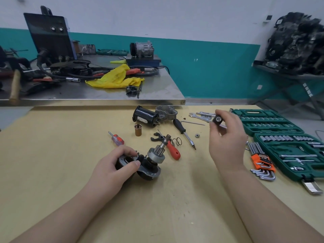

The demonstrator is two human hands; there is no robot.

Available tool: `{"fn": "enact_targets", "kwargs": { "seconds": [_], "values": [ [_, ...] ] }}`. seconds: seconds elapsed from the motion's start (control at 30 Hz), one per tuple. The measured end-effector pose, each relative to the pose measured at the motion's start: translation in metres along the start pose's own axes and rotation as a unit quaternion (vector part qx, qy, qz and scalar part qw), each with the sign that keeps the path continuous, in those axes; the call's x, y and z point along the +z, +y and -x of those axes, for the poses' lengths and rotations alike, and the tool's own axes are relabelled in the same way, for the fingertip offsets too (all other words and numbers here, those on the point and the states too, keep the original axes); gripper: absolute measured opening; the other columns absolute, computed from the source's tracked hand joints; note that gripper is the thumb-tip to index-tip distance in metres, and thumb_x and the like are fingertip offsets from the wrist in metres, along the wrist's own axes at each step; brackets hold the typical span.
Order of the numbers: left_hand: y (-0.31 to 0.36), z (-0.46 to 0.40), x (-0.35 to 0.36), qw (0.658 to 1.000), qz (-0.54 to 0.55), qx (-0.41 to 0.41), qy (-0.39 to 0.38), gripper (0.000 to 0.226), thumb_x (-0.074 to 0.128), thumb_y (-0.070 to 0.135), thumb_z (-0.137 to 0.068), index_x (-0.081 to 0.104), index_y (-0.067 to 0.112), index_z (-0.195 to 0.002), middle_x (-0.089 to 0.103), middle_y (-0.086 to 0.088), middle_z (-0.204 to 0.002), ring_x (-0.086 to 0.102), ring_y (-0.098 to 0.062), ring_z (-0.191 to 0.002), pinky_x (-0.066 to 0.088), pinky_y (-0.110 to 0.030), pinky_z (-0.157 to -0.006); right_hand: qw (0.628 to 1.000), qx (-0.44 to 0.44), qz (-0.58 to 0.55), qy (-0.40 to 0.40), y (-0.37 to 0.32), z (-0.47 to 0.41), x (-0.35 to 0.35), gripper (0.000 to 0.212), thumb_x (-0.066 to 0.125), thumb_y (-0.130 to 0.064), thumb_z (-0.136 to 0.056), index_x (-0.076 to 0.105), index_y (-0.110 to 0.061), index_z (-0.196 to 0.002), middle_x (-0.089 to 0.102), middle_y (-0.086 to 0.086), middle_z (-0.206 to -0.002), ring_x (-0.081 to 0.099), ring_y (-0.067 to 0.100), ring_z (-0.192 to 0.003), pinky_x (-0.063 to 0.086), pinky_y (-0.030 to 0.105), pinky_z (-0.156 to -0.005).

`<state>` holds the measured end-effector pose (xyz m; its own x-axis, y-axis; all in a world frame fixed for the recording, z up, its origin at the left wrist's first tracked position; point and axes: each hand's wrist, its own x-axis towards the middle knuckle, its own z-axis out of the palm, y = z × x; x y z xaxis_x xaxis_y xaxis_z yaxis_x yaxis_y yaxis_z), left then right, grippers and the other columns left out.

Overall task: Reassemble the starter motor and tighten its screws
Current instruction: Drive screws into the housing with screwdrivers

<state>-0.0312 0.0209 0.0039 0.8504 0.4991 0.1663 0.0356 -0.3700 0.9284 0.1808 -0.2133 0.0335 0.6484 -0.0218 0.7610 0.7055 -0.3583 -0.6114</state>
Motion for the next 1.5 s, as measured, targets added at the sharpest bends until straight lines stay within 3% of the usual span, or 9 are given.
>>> {"fn": "enact_targets", "kwargs": {
  "seconds": [0.07, 0.17, 0.27, 0.4, 0.6, 1.1, 1.33, 1.5],
  "values": [
    [0.001, 0.0, 0.001, 1.0, -0.019, 0.017, 0.012, 0.031, 0.072, 0.046, -0.076, 0.069, 0.039, -0.106, 0.069, 0.017, -0.1, 0.063, -0.008, -0.088, 0.046, -0.027, -0.078, 0.996, 0.026, -0.085, 0.027, -0.009, 0.001, -0.002, 0.029, 0.068, -0.004, -0.101, 0.068, -0.016, -0.127, 0.069, -0.006, -0.118, 0.065, 0.002, -0.113, 0.056, 0.023, -0.098],
    [0.003, -0.001, 0.001, 0.997, -0.023, 0.07, 0.011, 0.011, 0.072, 0.033, -0.08, 0.07, 0.035, -0.091, 0.063, 0.02, -0.111, 0.061, -0.001, -0.107, 0.042, -0.011, -0.086, 0.966, 0.054, -0.25, 0.034, -0.031, 0.004, -0.005, 0.026, 0.061, -0.005, -0.106, 0.062, -0.025, -0.124, 0.073, -0.004, -0.117, 0.074, 0.022, -0.11, 0.061, 0.038, -0.095],
    [0.003, -0.001, 0.001, 0.997, -0.016, 0.077, 0.009, 0.003, 0.074, 0.03, -0.08, 0.072, 0.031, -0.078, 0.063, 0.022, -0.113, 0.061, -0.003, -0.113, 0.041, -0.006, -0.083, 0.918, 0.135, -0.37, 0.039, -0.051, 0.002, -0.008, 0.016, 0.054, -0.013, -0.11, 0.058, -0.017, -0.125, 0.075, 0.011, -0.116, 0.077, 0.031, -0.107, 0.065, 0.037, -0.082],
    [0.004, 0.0, -0.002, 0.996, -0.002, 0.092, 0.004, 0.016, 0.078, 0.044, -0.074, 0.073, 0.029, -0.075, 0.066, 0.016, -0.111, 0.064, -0.01, -0.11, 0.043, -0.009, -0.084, 0.865, 0.213, -0.454, -0.001, -0.071, 0.002, -0.006, 0.023, 0.054, -0.023, -0.109, 0.057, -0.01, -0.127, 0.076, 0.018, -0.108, 0.078, 0.041, -0.1, 0.064, 0.031, -0.066],
    [0.003, -0.001, -0.003, 0.993, 0.014, 0.115, -0.012, 0.026, 0.082, 0.047, -0.071, 0.071, 0.025, -0.081, 0.069, 0.007, -0.107, 0.067, -0.016, -0.106, 0.046, -0.014, -0.089, 0.863, 0.226, -0.446, -0.07, -0.096, 0.006, 0.02, 0.021, 0.054, -0.024, -0.108, 0.062, -0.016, -0.127, 0.077, 0.013, -0.095, 0.079, 0.036, -0.085, 0.057, 0.027, -0.054],
    [0.005, 0.001, -0.003, 0.992, 0.008, 0.121, -0.023, 0.021, 0.08, 0.042, -0.072, 0.07, 0.026, -0.078, 0.07, 0.005, -0.102, 0.068, -0.015, -0.101, 0.047, -0.016, -0.087, 0.861, 0.252, -0.434, -0.085, -0.1, 0.029, 0.03, 0.025, 0.053, -0.024, -0.108, 0.06, -0.015, -0.131, 0.076, 0.014, -0.097, 0.078, 0.031, -0.082, 0.052, 0.029, -0.051],
    [0.007, 0.002, -0.001, 0.992, -0.012, 0.121, -0.015, 0.015, 0.083, 0.019, -0.075, 0.068, 0.019, -0.076, 0.069, 0.005, -0.098, 0.066, -0.014, -0.098, 0.046, -0.016, -0.087, 0.864, 0.23, -0.437, -0.102, -0.107, 0.034, 0.028, 0.026, 0.054, -0.025, -0.105, 0.06, -0.017, -0.13, 0.076, 0.006, -0.092, 0.079, 0.028, -0.08, 0.052, 0.027, -0.05],
    [0.009, 0.004, 0.0, 0.992, -0.014, 0.123, -0.014, 0.014, 0.082, 0.017, -0.075, 0.067, 0.017, -0.075, 0.068, 0.006, -0.097, 0.066, -0.014, -0.099, 0.045, -0.014, -0.086, 0.867, 0.219, -0.435, -0.106, -0.111, 0.034, 0.025, 0.022, 0.054, -0.024, -0.106, 0.061, -0.02, -0.126, 0.076, 0.006, -0.093, 0.078, 0.028, -0.08, 0.052, 0.028, -0.05]
  ]
}}
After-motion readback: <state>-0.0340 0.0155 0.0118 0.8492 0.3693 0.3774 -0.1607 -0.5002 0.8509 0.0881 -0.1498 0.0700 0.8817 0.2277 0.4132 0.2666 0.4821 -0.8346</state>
